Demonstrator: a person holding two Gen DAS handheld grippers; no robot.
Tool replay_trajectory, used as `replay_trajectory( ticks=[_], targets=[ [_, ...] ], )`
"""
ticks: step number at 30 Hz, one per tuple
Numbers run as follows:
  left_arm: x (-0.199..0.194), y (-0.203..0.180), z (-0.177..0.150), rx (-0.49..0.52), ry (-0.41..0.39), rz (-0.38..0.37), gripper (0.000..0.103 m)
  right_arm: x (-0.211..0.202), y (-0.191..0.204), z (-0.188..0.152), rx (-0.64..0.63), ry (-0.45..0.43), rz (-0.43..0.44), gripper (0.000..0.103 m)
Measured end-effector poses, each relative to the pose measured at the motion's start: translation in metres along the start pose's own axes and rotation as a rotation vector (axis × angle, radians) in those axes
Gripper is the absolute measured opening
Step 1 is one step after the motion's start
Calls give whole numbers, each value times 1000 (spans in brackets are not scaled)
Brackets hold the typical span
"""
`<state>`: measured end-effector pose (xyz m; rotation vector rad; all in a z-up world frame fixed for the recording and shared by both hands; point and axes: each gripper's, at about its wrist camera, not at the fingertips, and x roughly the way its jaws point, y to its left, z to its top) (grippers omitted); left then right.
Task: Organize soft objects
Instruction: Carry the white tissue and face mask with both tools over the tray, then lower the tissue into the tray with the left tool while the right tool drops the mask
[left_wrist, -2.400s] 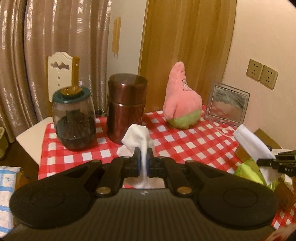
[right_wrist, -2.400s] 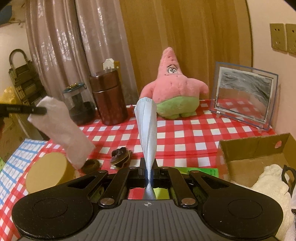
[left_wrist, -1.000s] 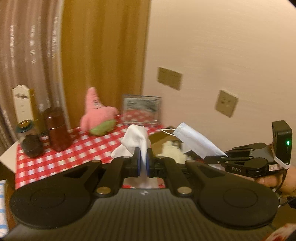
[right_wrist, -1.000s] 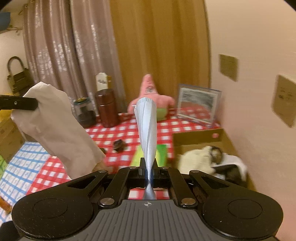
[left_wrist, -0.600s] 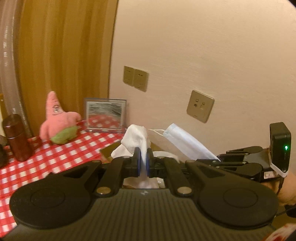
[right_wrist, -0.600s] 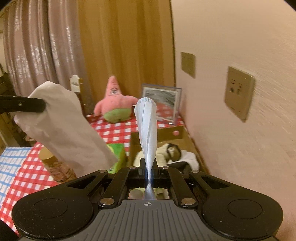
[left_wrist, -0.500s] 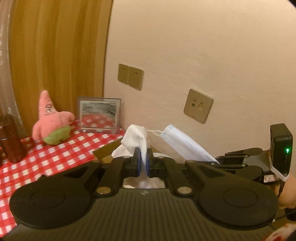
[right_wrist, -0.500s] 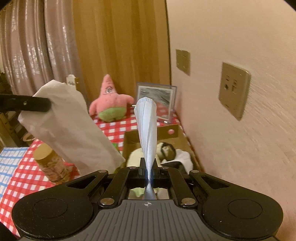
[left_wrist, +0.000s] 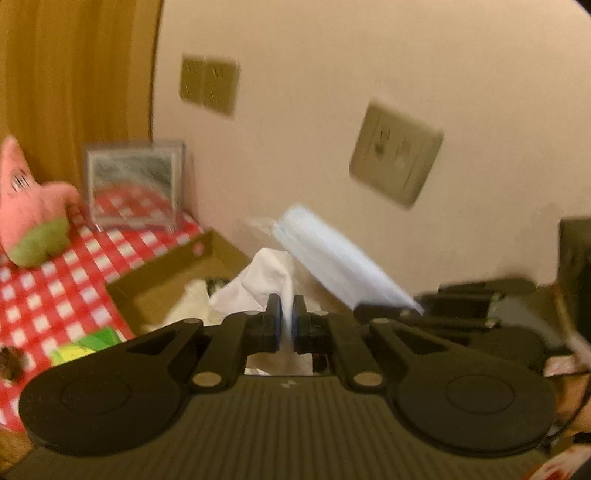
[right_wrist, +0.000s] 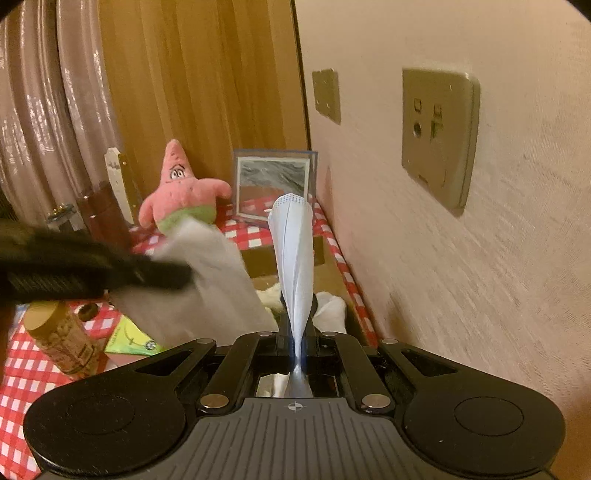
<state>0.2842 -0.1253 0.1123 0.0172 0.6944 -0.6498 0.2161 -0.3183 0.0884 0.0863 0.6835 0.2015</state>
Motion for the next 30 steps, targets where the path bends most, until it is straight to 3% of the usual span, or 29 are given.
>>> replay_trajectory(
  ticks=[6,12,14,15,16,18,30],
  targets=[
    [63,4,-32,-11,118,-13,6,16,-11,-7,6,29,-4,3],
    [99,12,-58,12,208,19,6,34,-18,-8,15,51,13,3],
    [106,14,-63,19,225,39,10,39,-17,-7,17,54,28,3],
    [108,14,-64,27,230,47,18,42,-16,-5,17,55,33,3],
    [109,15,-65,33,232,53,30,44,-16,-5,19,58,40,3],
    [108,18,-65,37,227,60,40,49,-14,-4,18,64,51,3],
    [58,47,-55,-19,123,83,41,109,-12,-3,104,129,53,3]
  ],
)
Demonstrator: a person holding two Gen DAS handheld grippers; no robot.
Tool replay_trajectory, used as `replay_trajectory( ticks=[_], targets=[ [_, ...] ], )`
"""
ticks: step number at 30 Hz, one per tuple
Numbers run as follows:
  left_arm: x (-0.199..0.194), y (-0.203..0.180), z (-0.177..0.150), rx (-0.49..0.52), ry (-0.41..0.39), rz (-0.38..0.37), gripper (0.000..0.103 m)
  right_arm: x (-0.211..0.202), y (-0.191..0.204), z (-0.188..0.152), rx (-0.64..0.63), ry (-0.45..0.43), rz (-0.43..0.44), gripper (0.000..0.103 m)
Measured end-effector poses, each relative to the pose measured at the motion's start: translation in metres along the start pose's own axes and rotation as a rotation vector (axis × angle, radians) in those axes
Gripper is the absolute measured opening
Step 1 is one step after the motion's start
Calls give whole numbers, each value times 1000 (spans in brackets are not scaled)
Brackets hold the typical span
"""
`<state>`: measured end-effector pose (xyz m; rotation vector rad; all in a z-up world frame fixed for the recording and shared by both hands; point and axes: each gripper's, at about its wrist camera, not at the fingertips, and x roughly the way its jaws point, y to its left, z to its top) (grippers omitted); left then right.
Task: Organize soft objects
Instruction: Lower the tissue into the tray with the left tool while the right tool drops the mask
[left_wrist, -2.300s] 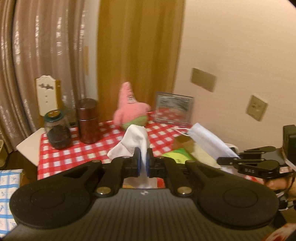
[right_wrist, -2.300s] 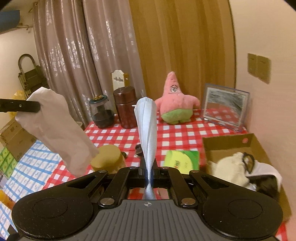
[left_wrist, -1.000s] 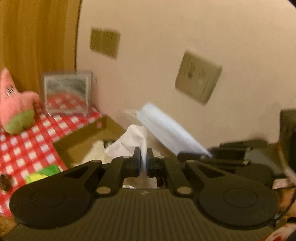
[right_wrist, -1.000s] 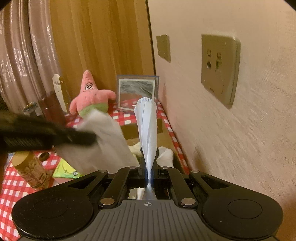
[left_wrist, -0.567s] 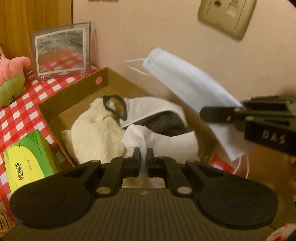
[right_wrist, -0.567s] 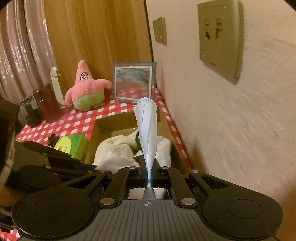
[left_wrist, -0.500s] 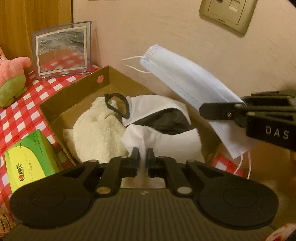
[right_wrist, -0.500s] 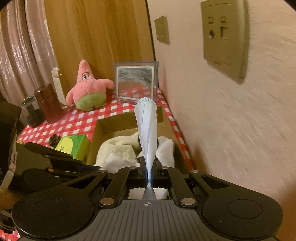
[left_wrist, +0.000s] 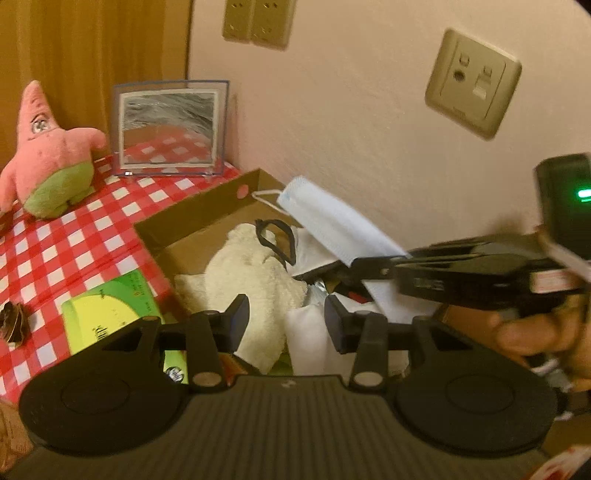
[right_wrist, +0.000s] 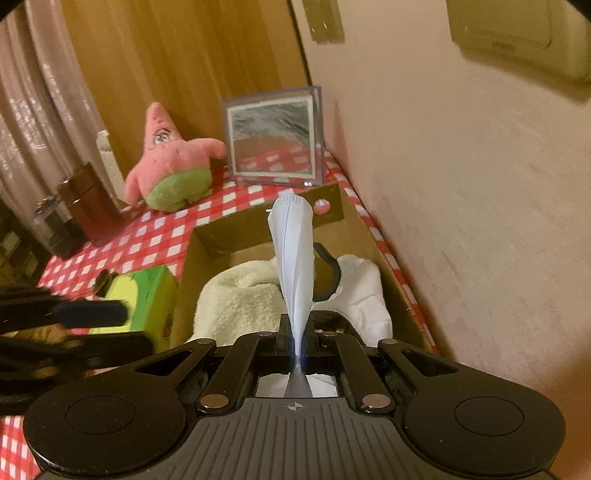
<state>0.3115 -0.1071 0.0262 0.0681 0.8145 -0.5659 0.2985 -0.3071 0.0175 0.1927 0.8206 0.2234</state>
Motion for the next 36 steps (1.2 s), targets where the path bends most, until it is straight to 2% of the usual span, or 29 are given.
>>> replay_trajectory(
  ticks=[6,13,15,16,17,20,30,33,36],
  targets=[
    [-24,13,-10,-33,-32,3,41,25,0,3,9,14,-13,4],
    [-39,25,-16,-47,-57,6,41,54,3,-8,-39,108,-28,5],
    [-41,27,-18,-45,-60,5,41,52,3,-9,-38,105,-36,25],
    [-43,28,-19,-44,-62,4,41,48,2,-9,-33,92,-37,58],
    [-45,29,-20,-47,-65,4,41,41,1,-9,-25,66,-33,81],
    [-51,33,-23,-61,-73,9,41,20,4,-9,-30,16,-27,82],
    [-100,34,-33,-83,-111,13,46,-49,36,-16,-29,-8,-13,82],
    [-118,36,-38,-94,-116,14,50,-68,47,-17,-13,-20,4,82],
    [-140,37,-42,-104,-129,24,59,-86,60,-18,-21,-29,30,82]
  ],
)
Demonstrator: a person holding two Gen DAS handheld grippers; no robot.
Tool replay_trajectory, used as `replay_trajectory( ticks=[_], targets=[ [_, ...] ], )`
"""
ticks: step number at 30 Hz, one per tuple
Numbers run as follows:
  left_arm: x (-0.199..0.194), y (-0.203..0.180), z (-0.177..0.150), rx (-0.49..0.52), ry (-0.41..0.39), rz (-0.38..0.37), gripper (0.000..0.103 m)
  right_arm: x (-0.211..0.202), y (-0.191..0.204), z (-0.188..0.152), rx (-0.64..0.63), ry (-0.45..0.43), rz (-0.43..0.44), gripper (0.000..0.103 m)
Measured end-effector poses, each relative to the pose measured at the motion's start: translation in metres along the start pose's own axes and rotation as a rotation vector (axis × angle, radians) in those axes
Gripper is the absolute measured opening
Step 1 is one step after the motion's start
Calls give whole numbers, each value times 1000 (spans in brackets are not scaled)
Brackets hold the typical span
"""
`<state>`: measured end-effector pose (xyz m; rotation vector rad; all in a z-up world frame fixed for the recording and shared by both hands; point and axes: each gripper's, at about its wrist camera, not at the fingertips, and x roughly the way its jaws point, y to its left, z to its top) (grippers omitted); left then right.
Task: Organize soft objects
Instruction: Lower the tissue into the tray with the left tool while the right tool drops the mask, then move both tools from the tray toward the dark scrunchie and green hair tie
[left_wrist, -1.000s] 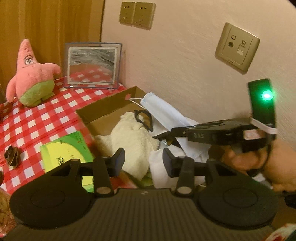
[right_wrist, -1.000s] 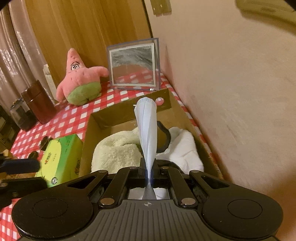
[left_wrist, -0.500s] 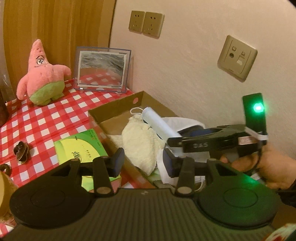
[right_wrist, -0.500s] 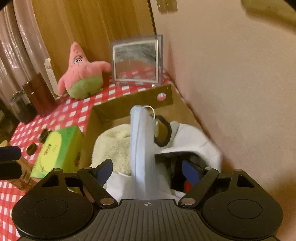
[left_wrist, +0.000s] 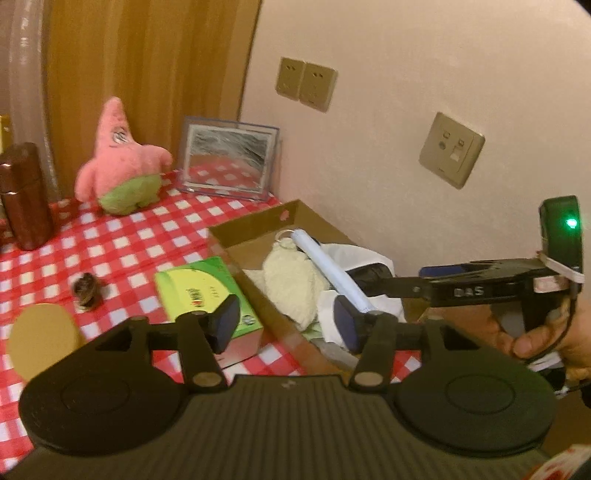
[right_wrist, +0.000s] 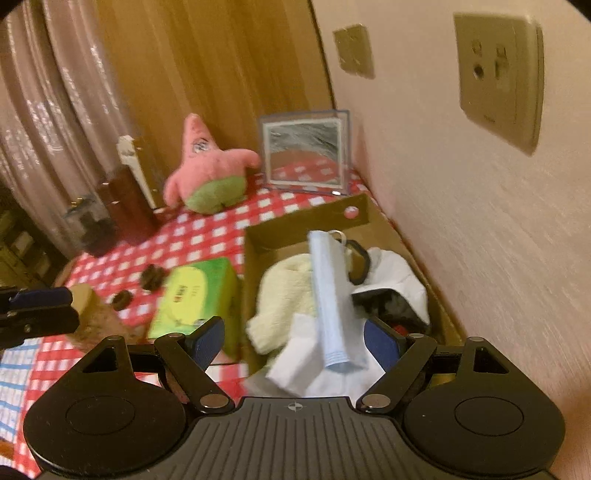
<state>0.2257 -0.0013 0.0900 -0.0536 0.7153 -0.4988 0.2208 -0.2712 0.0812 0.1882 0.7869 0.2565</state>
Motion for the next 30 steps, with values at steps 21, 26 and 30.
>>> replay_trajectory(
  ticks=[21,26,30],
  targets=[
    [-158,86,1,-79,-80,233,93,-35,114,18,-201,4,124,82],
    [-178,124,-2,-91,-61,274,93,-25,134,30,-309,-12,161,82],
    [-182,153,-2,-73,-41,317,93,-15,144,42,-387,-31,196,82]
  ],
)
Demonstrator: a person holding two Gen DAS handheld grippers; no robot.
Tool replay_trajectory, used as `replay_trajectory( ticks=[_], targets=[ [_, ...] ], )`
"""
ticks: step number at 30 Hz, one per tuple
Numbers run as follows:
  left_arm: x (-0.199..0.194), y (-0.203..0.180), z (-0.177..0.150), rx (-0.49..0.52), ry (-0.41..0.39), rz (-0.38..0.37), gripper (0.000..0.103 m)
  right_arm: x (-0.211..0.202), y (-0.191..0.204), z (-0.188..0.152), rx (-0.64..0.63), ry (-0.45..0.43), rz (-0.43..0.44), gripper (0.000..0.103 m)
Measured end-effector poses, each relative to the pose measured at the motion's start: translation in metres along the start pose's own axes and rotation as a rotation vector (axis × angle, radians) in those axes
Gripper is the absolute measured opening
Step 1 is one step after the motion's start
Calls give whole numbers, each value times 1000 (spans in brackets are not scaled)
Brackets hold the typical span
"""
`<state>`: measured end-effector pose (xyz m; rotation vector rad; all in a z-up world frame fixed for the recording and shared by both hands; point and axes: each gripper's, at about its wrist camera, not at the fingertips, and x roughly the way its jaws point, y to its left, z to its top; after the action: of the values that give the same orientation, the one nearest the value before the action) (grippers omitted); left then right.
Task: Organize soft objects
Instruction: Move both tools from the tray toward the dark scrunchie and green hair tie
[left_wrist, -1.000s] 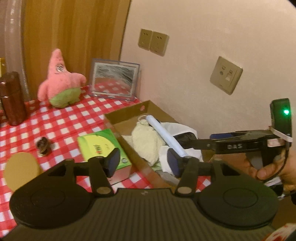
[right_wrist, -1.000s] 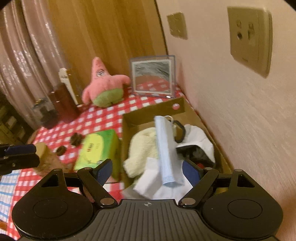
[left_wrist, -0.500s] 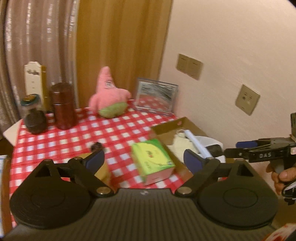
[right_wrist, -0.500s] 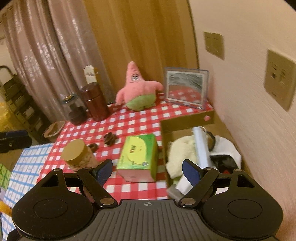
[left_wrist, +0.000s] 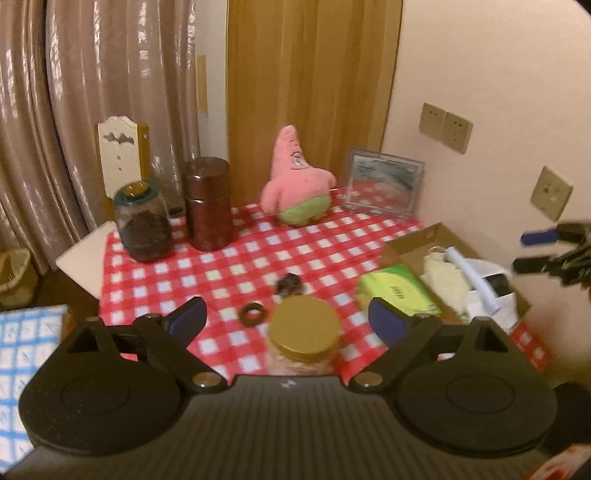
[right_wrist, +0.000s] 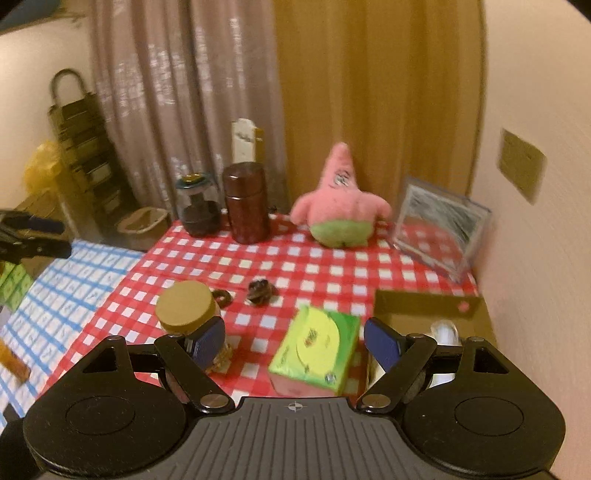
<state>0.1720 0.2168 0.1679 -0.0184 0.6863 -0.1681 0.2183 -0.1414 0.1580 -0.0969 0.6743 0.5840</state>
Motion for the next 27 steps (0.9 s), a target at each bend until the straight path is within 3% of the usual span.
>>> replay_trajectory(
  ticks=[7,13,19,27],
  targets=[
    [31,39,7,161,-20,51,93,54,-11,23,-224,-47,87,82],
    [84,76,2,261,-5,48,93,131,-21,36,-358,50,143,82],
    [142,114,-7,278,74,6,93,199,-29,41,-433,145,231,82],
    [210,135,-23,431,178,-26,93,264,-16,35,-600,203,271,82]
  ],
)
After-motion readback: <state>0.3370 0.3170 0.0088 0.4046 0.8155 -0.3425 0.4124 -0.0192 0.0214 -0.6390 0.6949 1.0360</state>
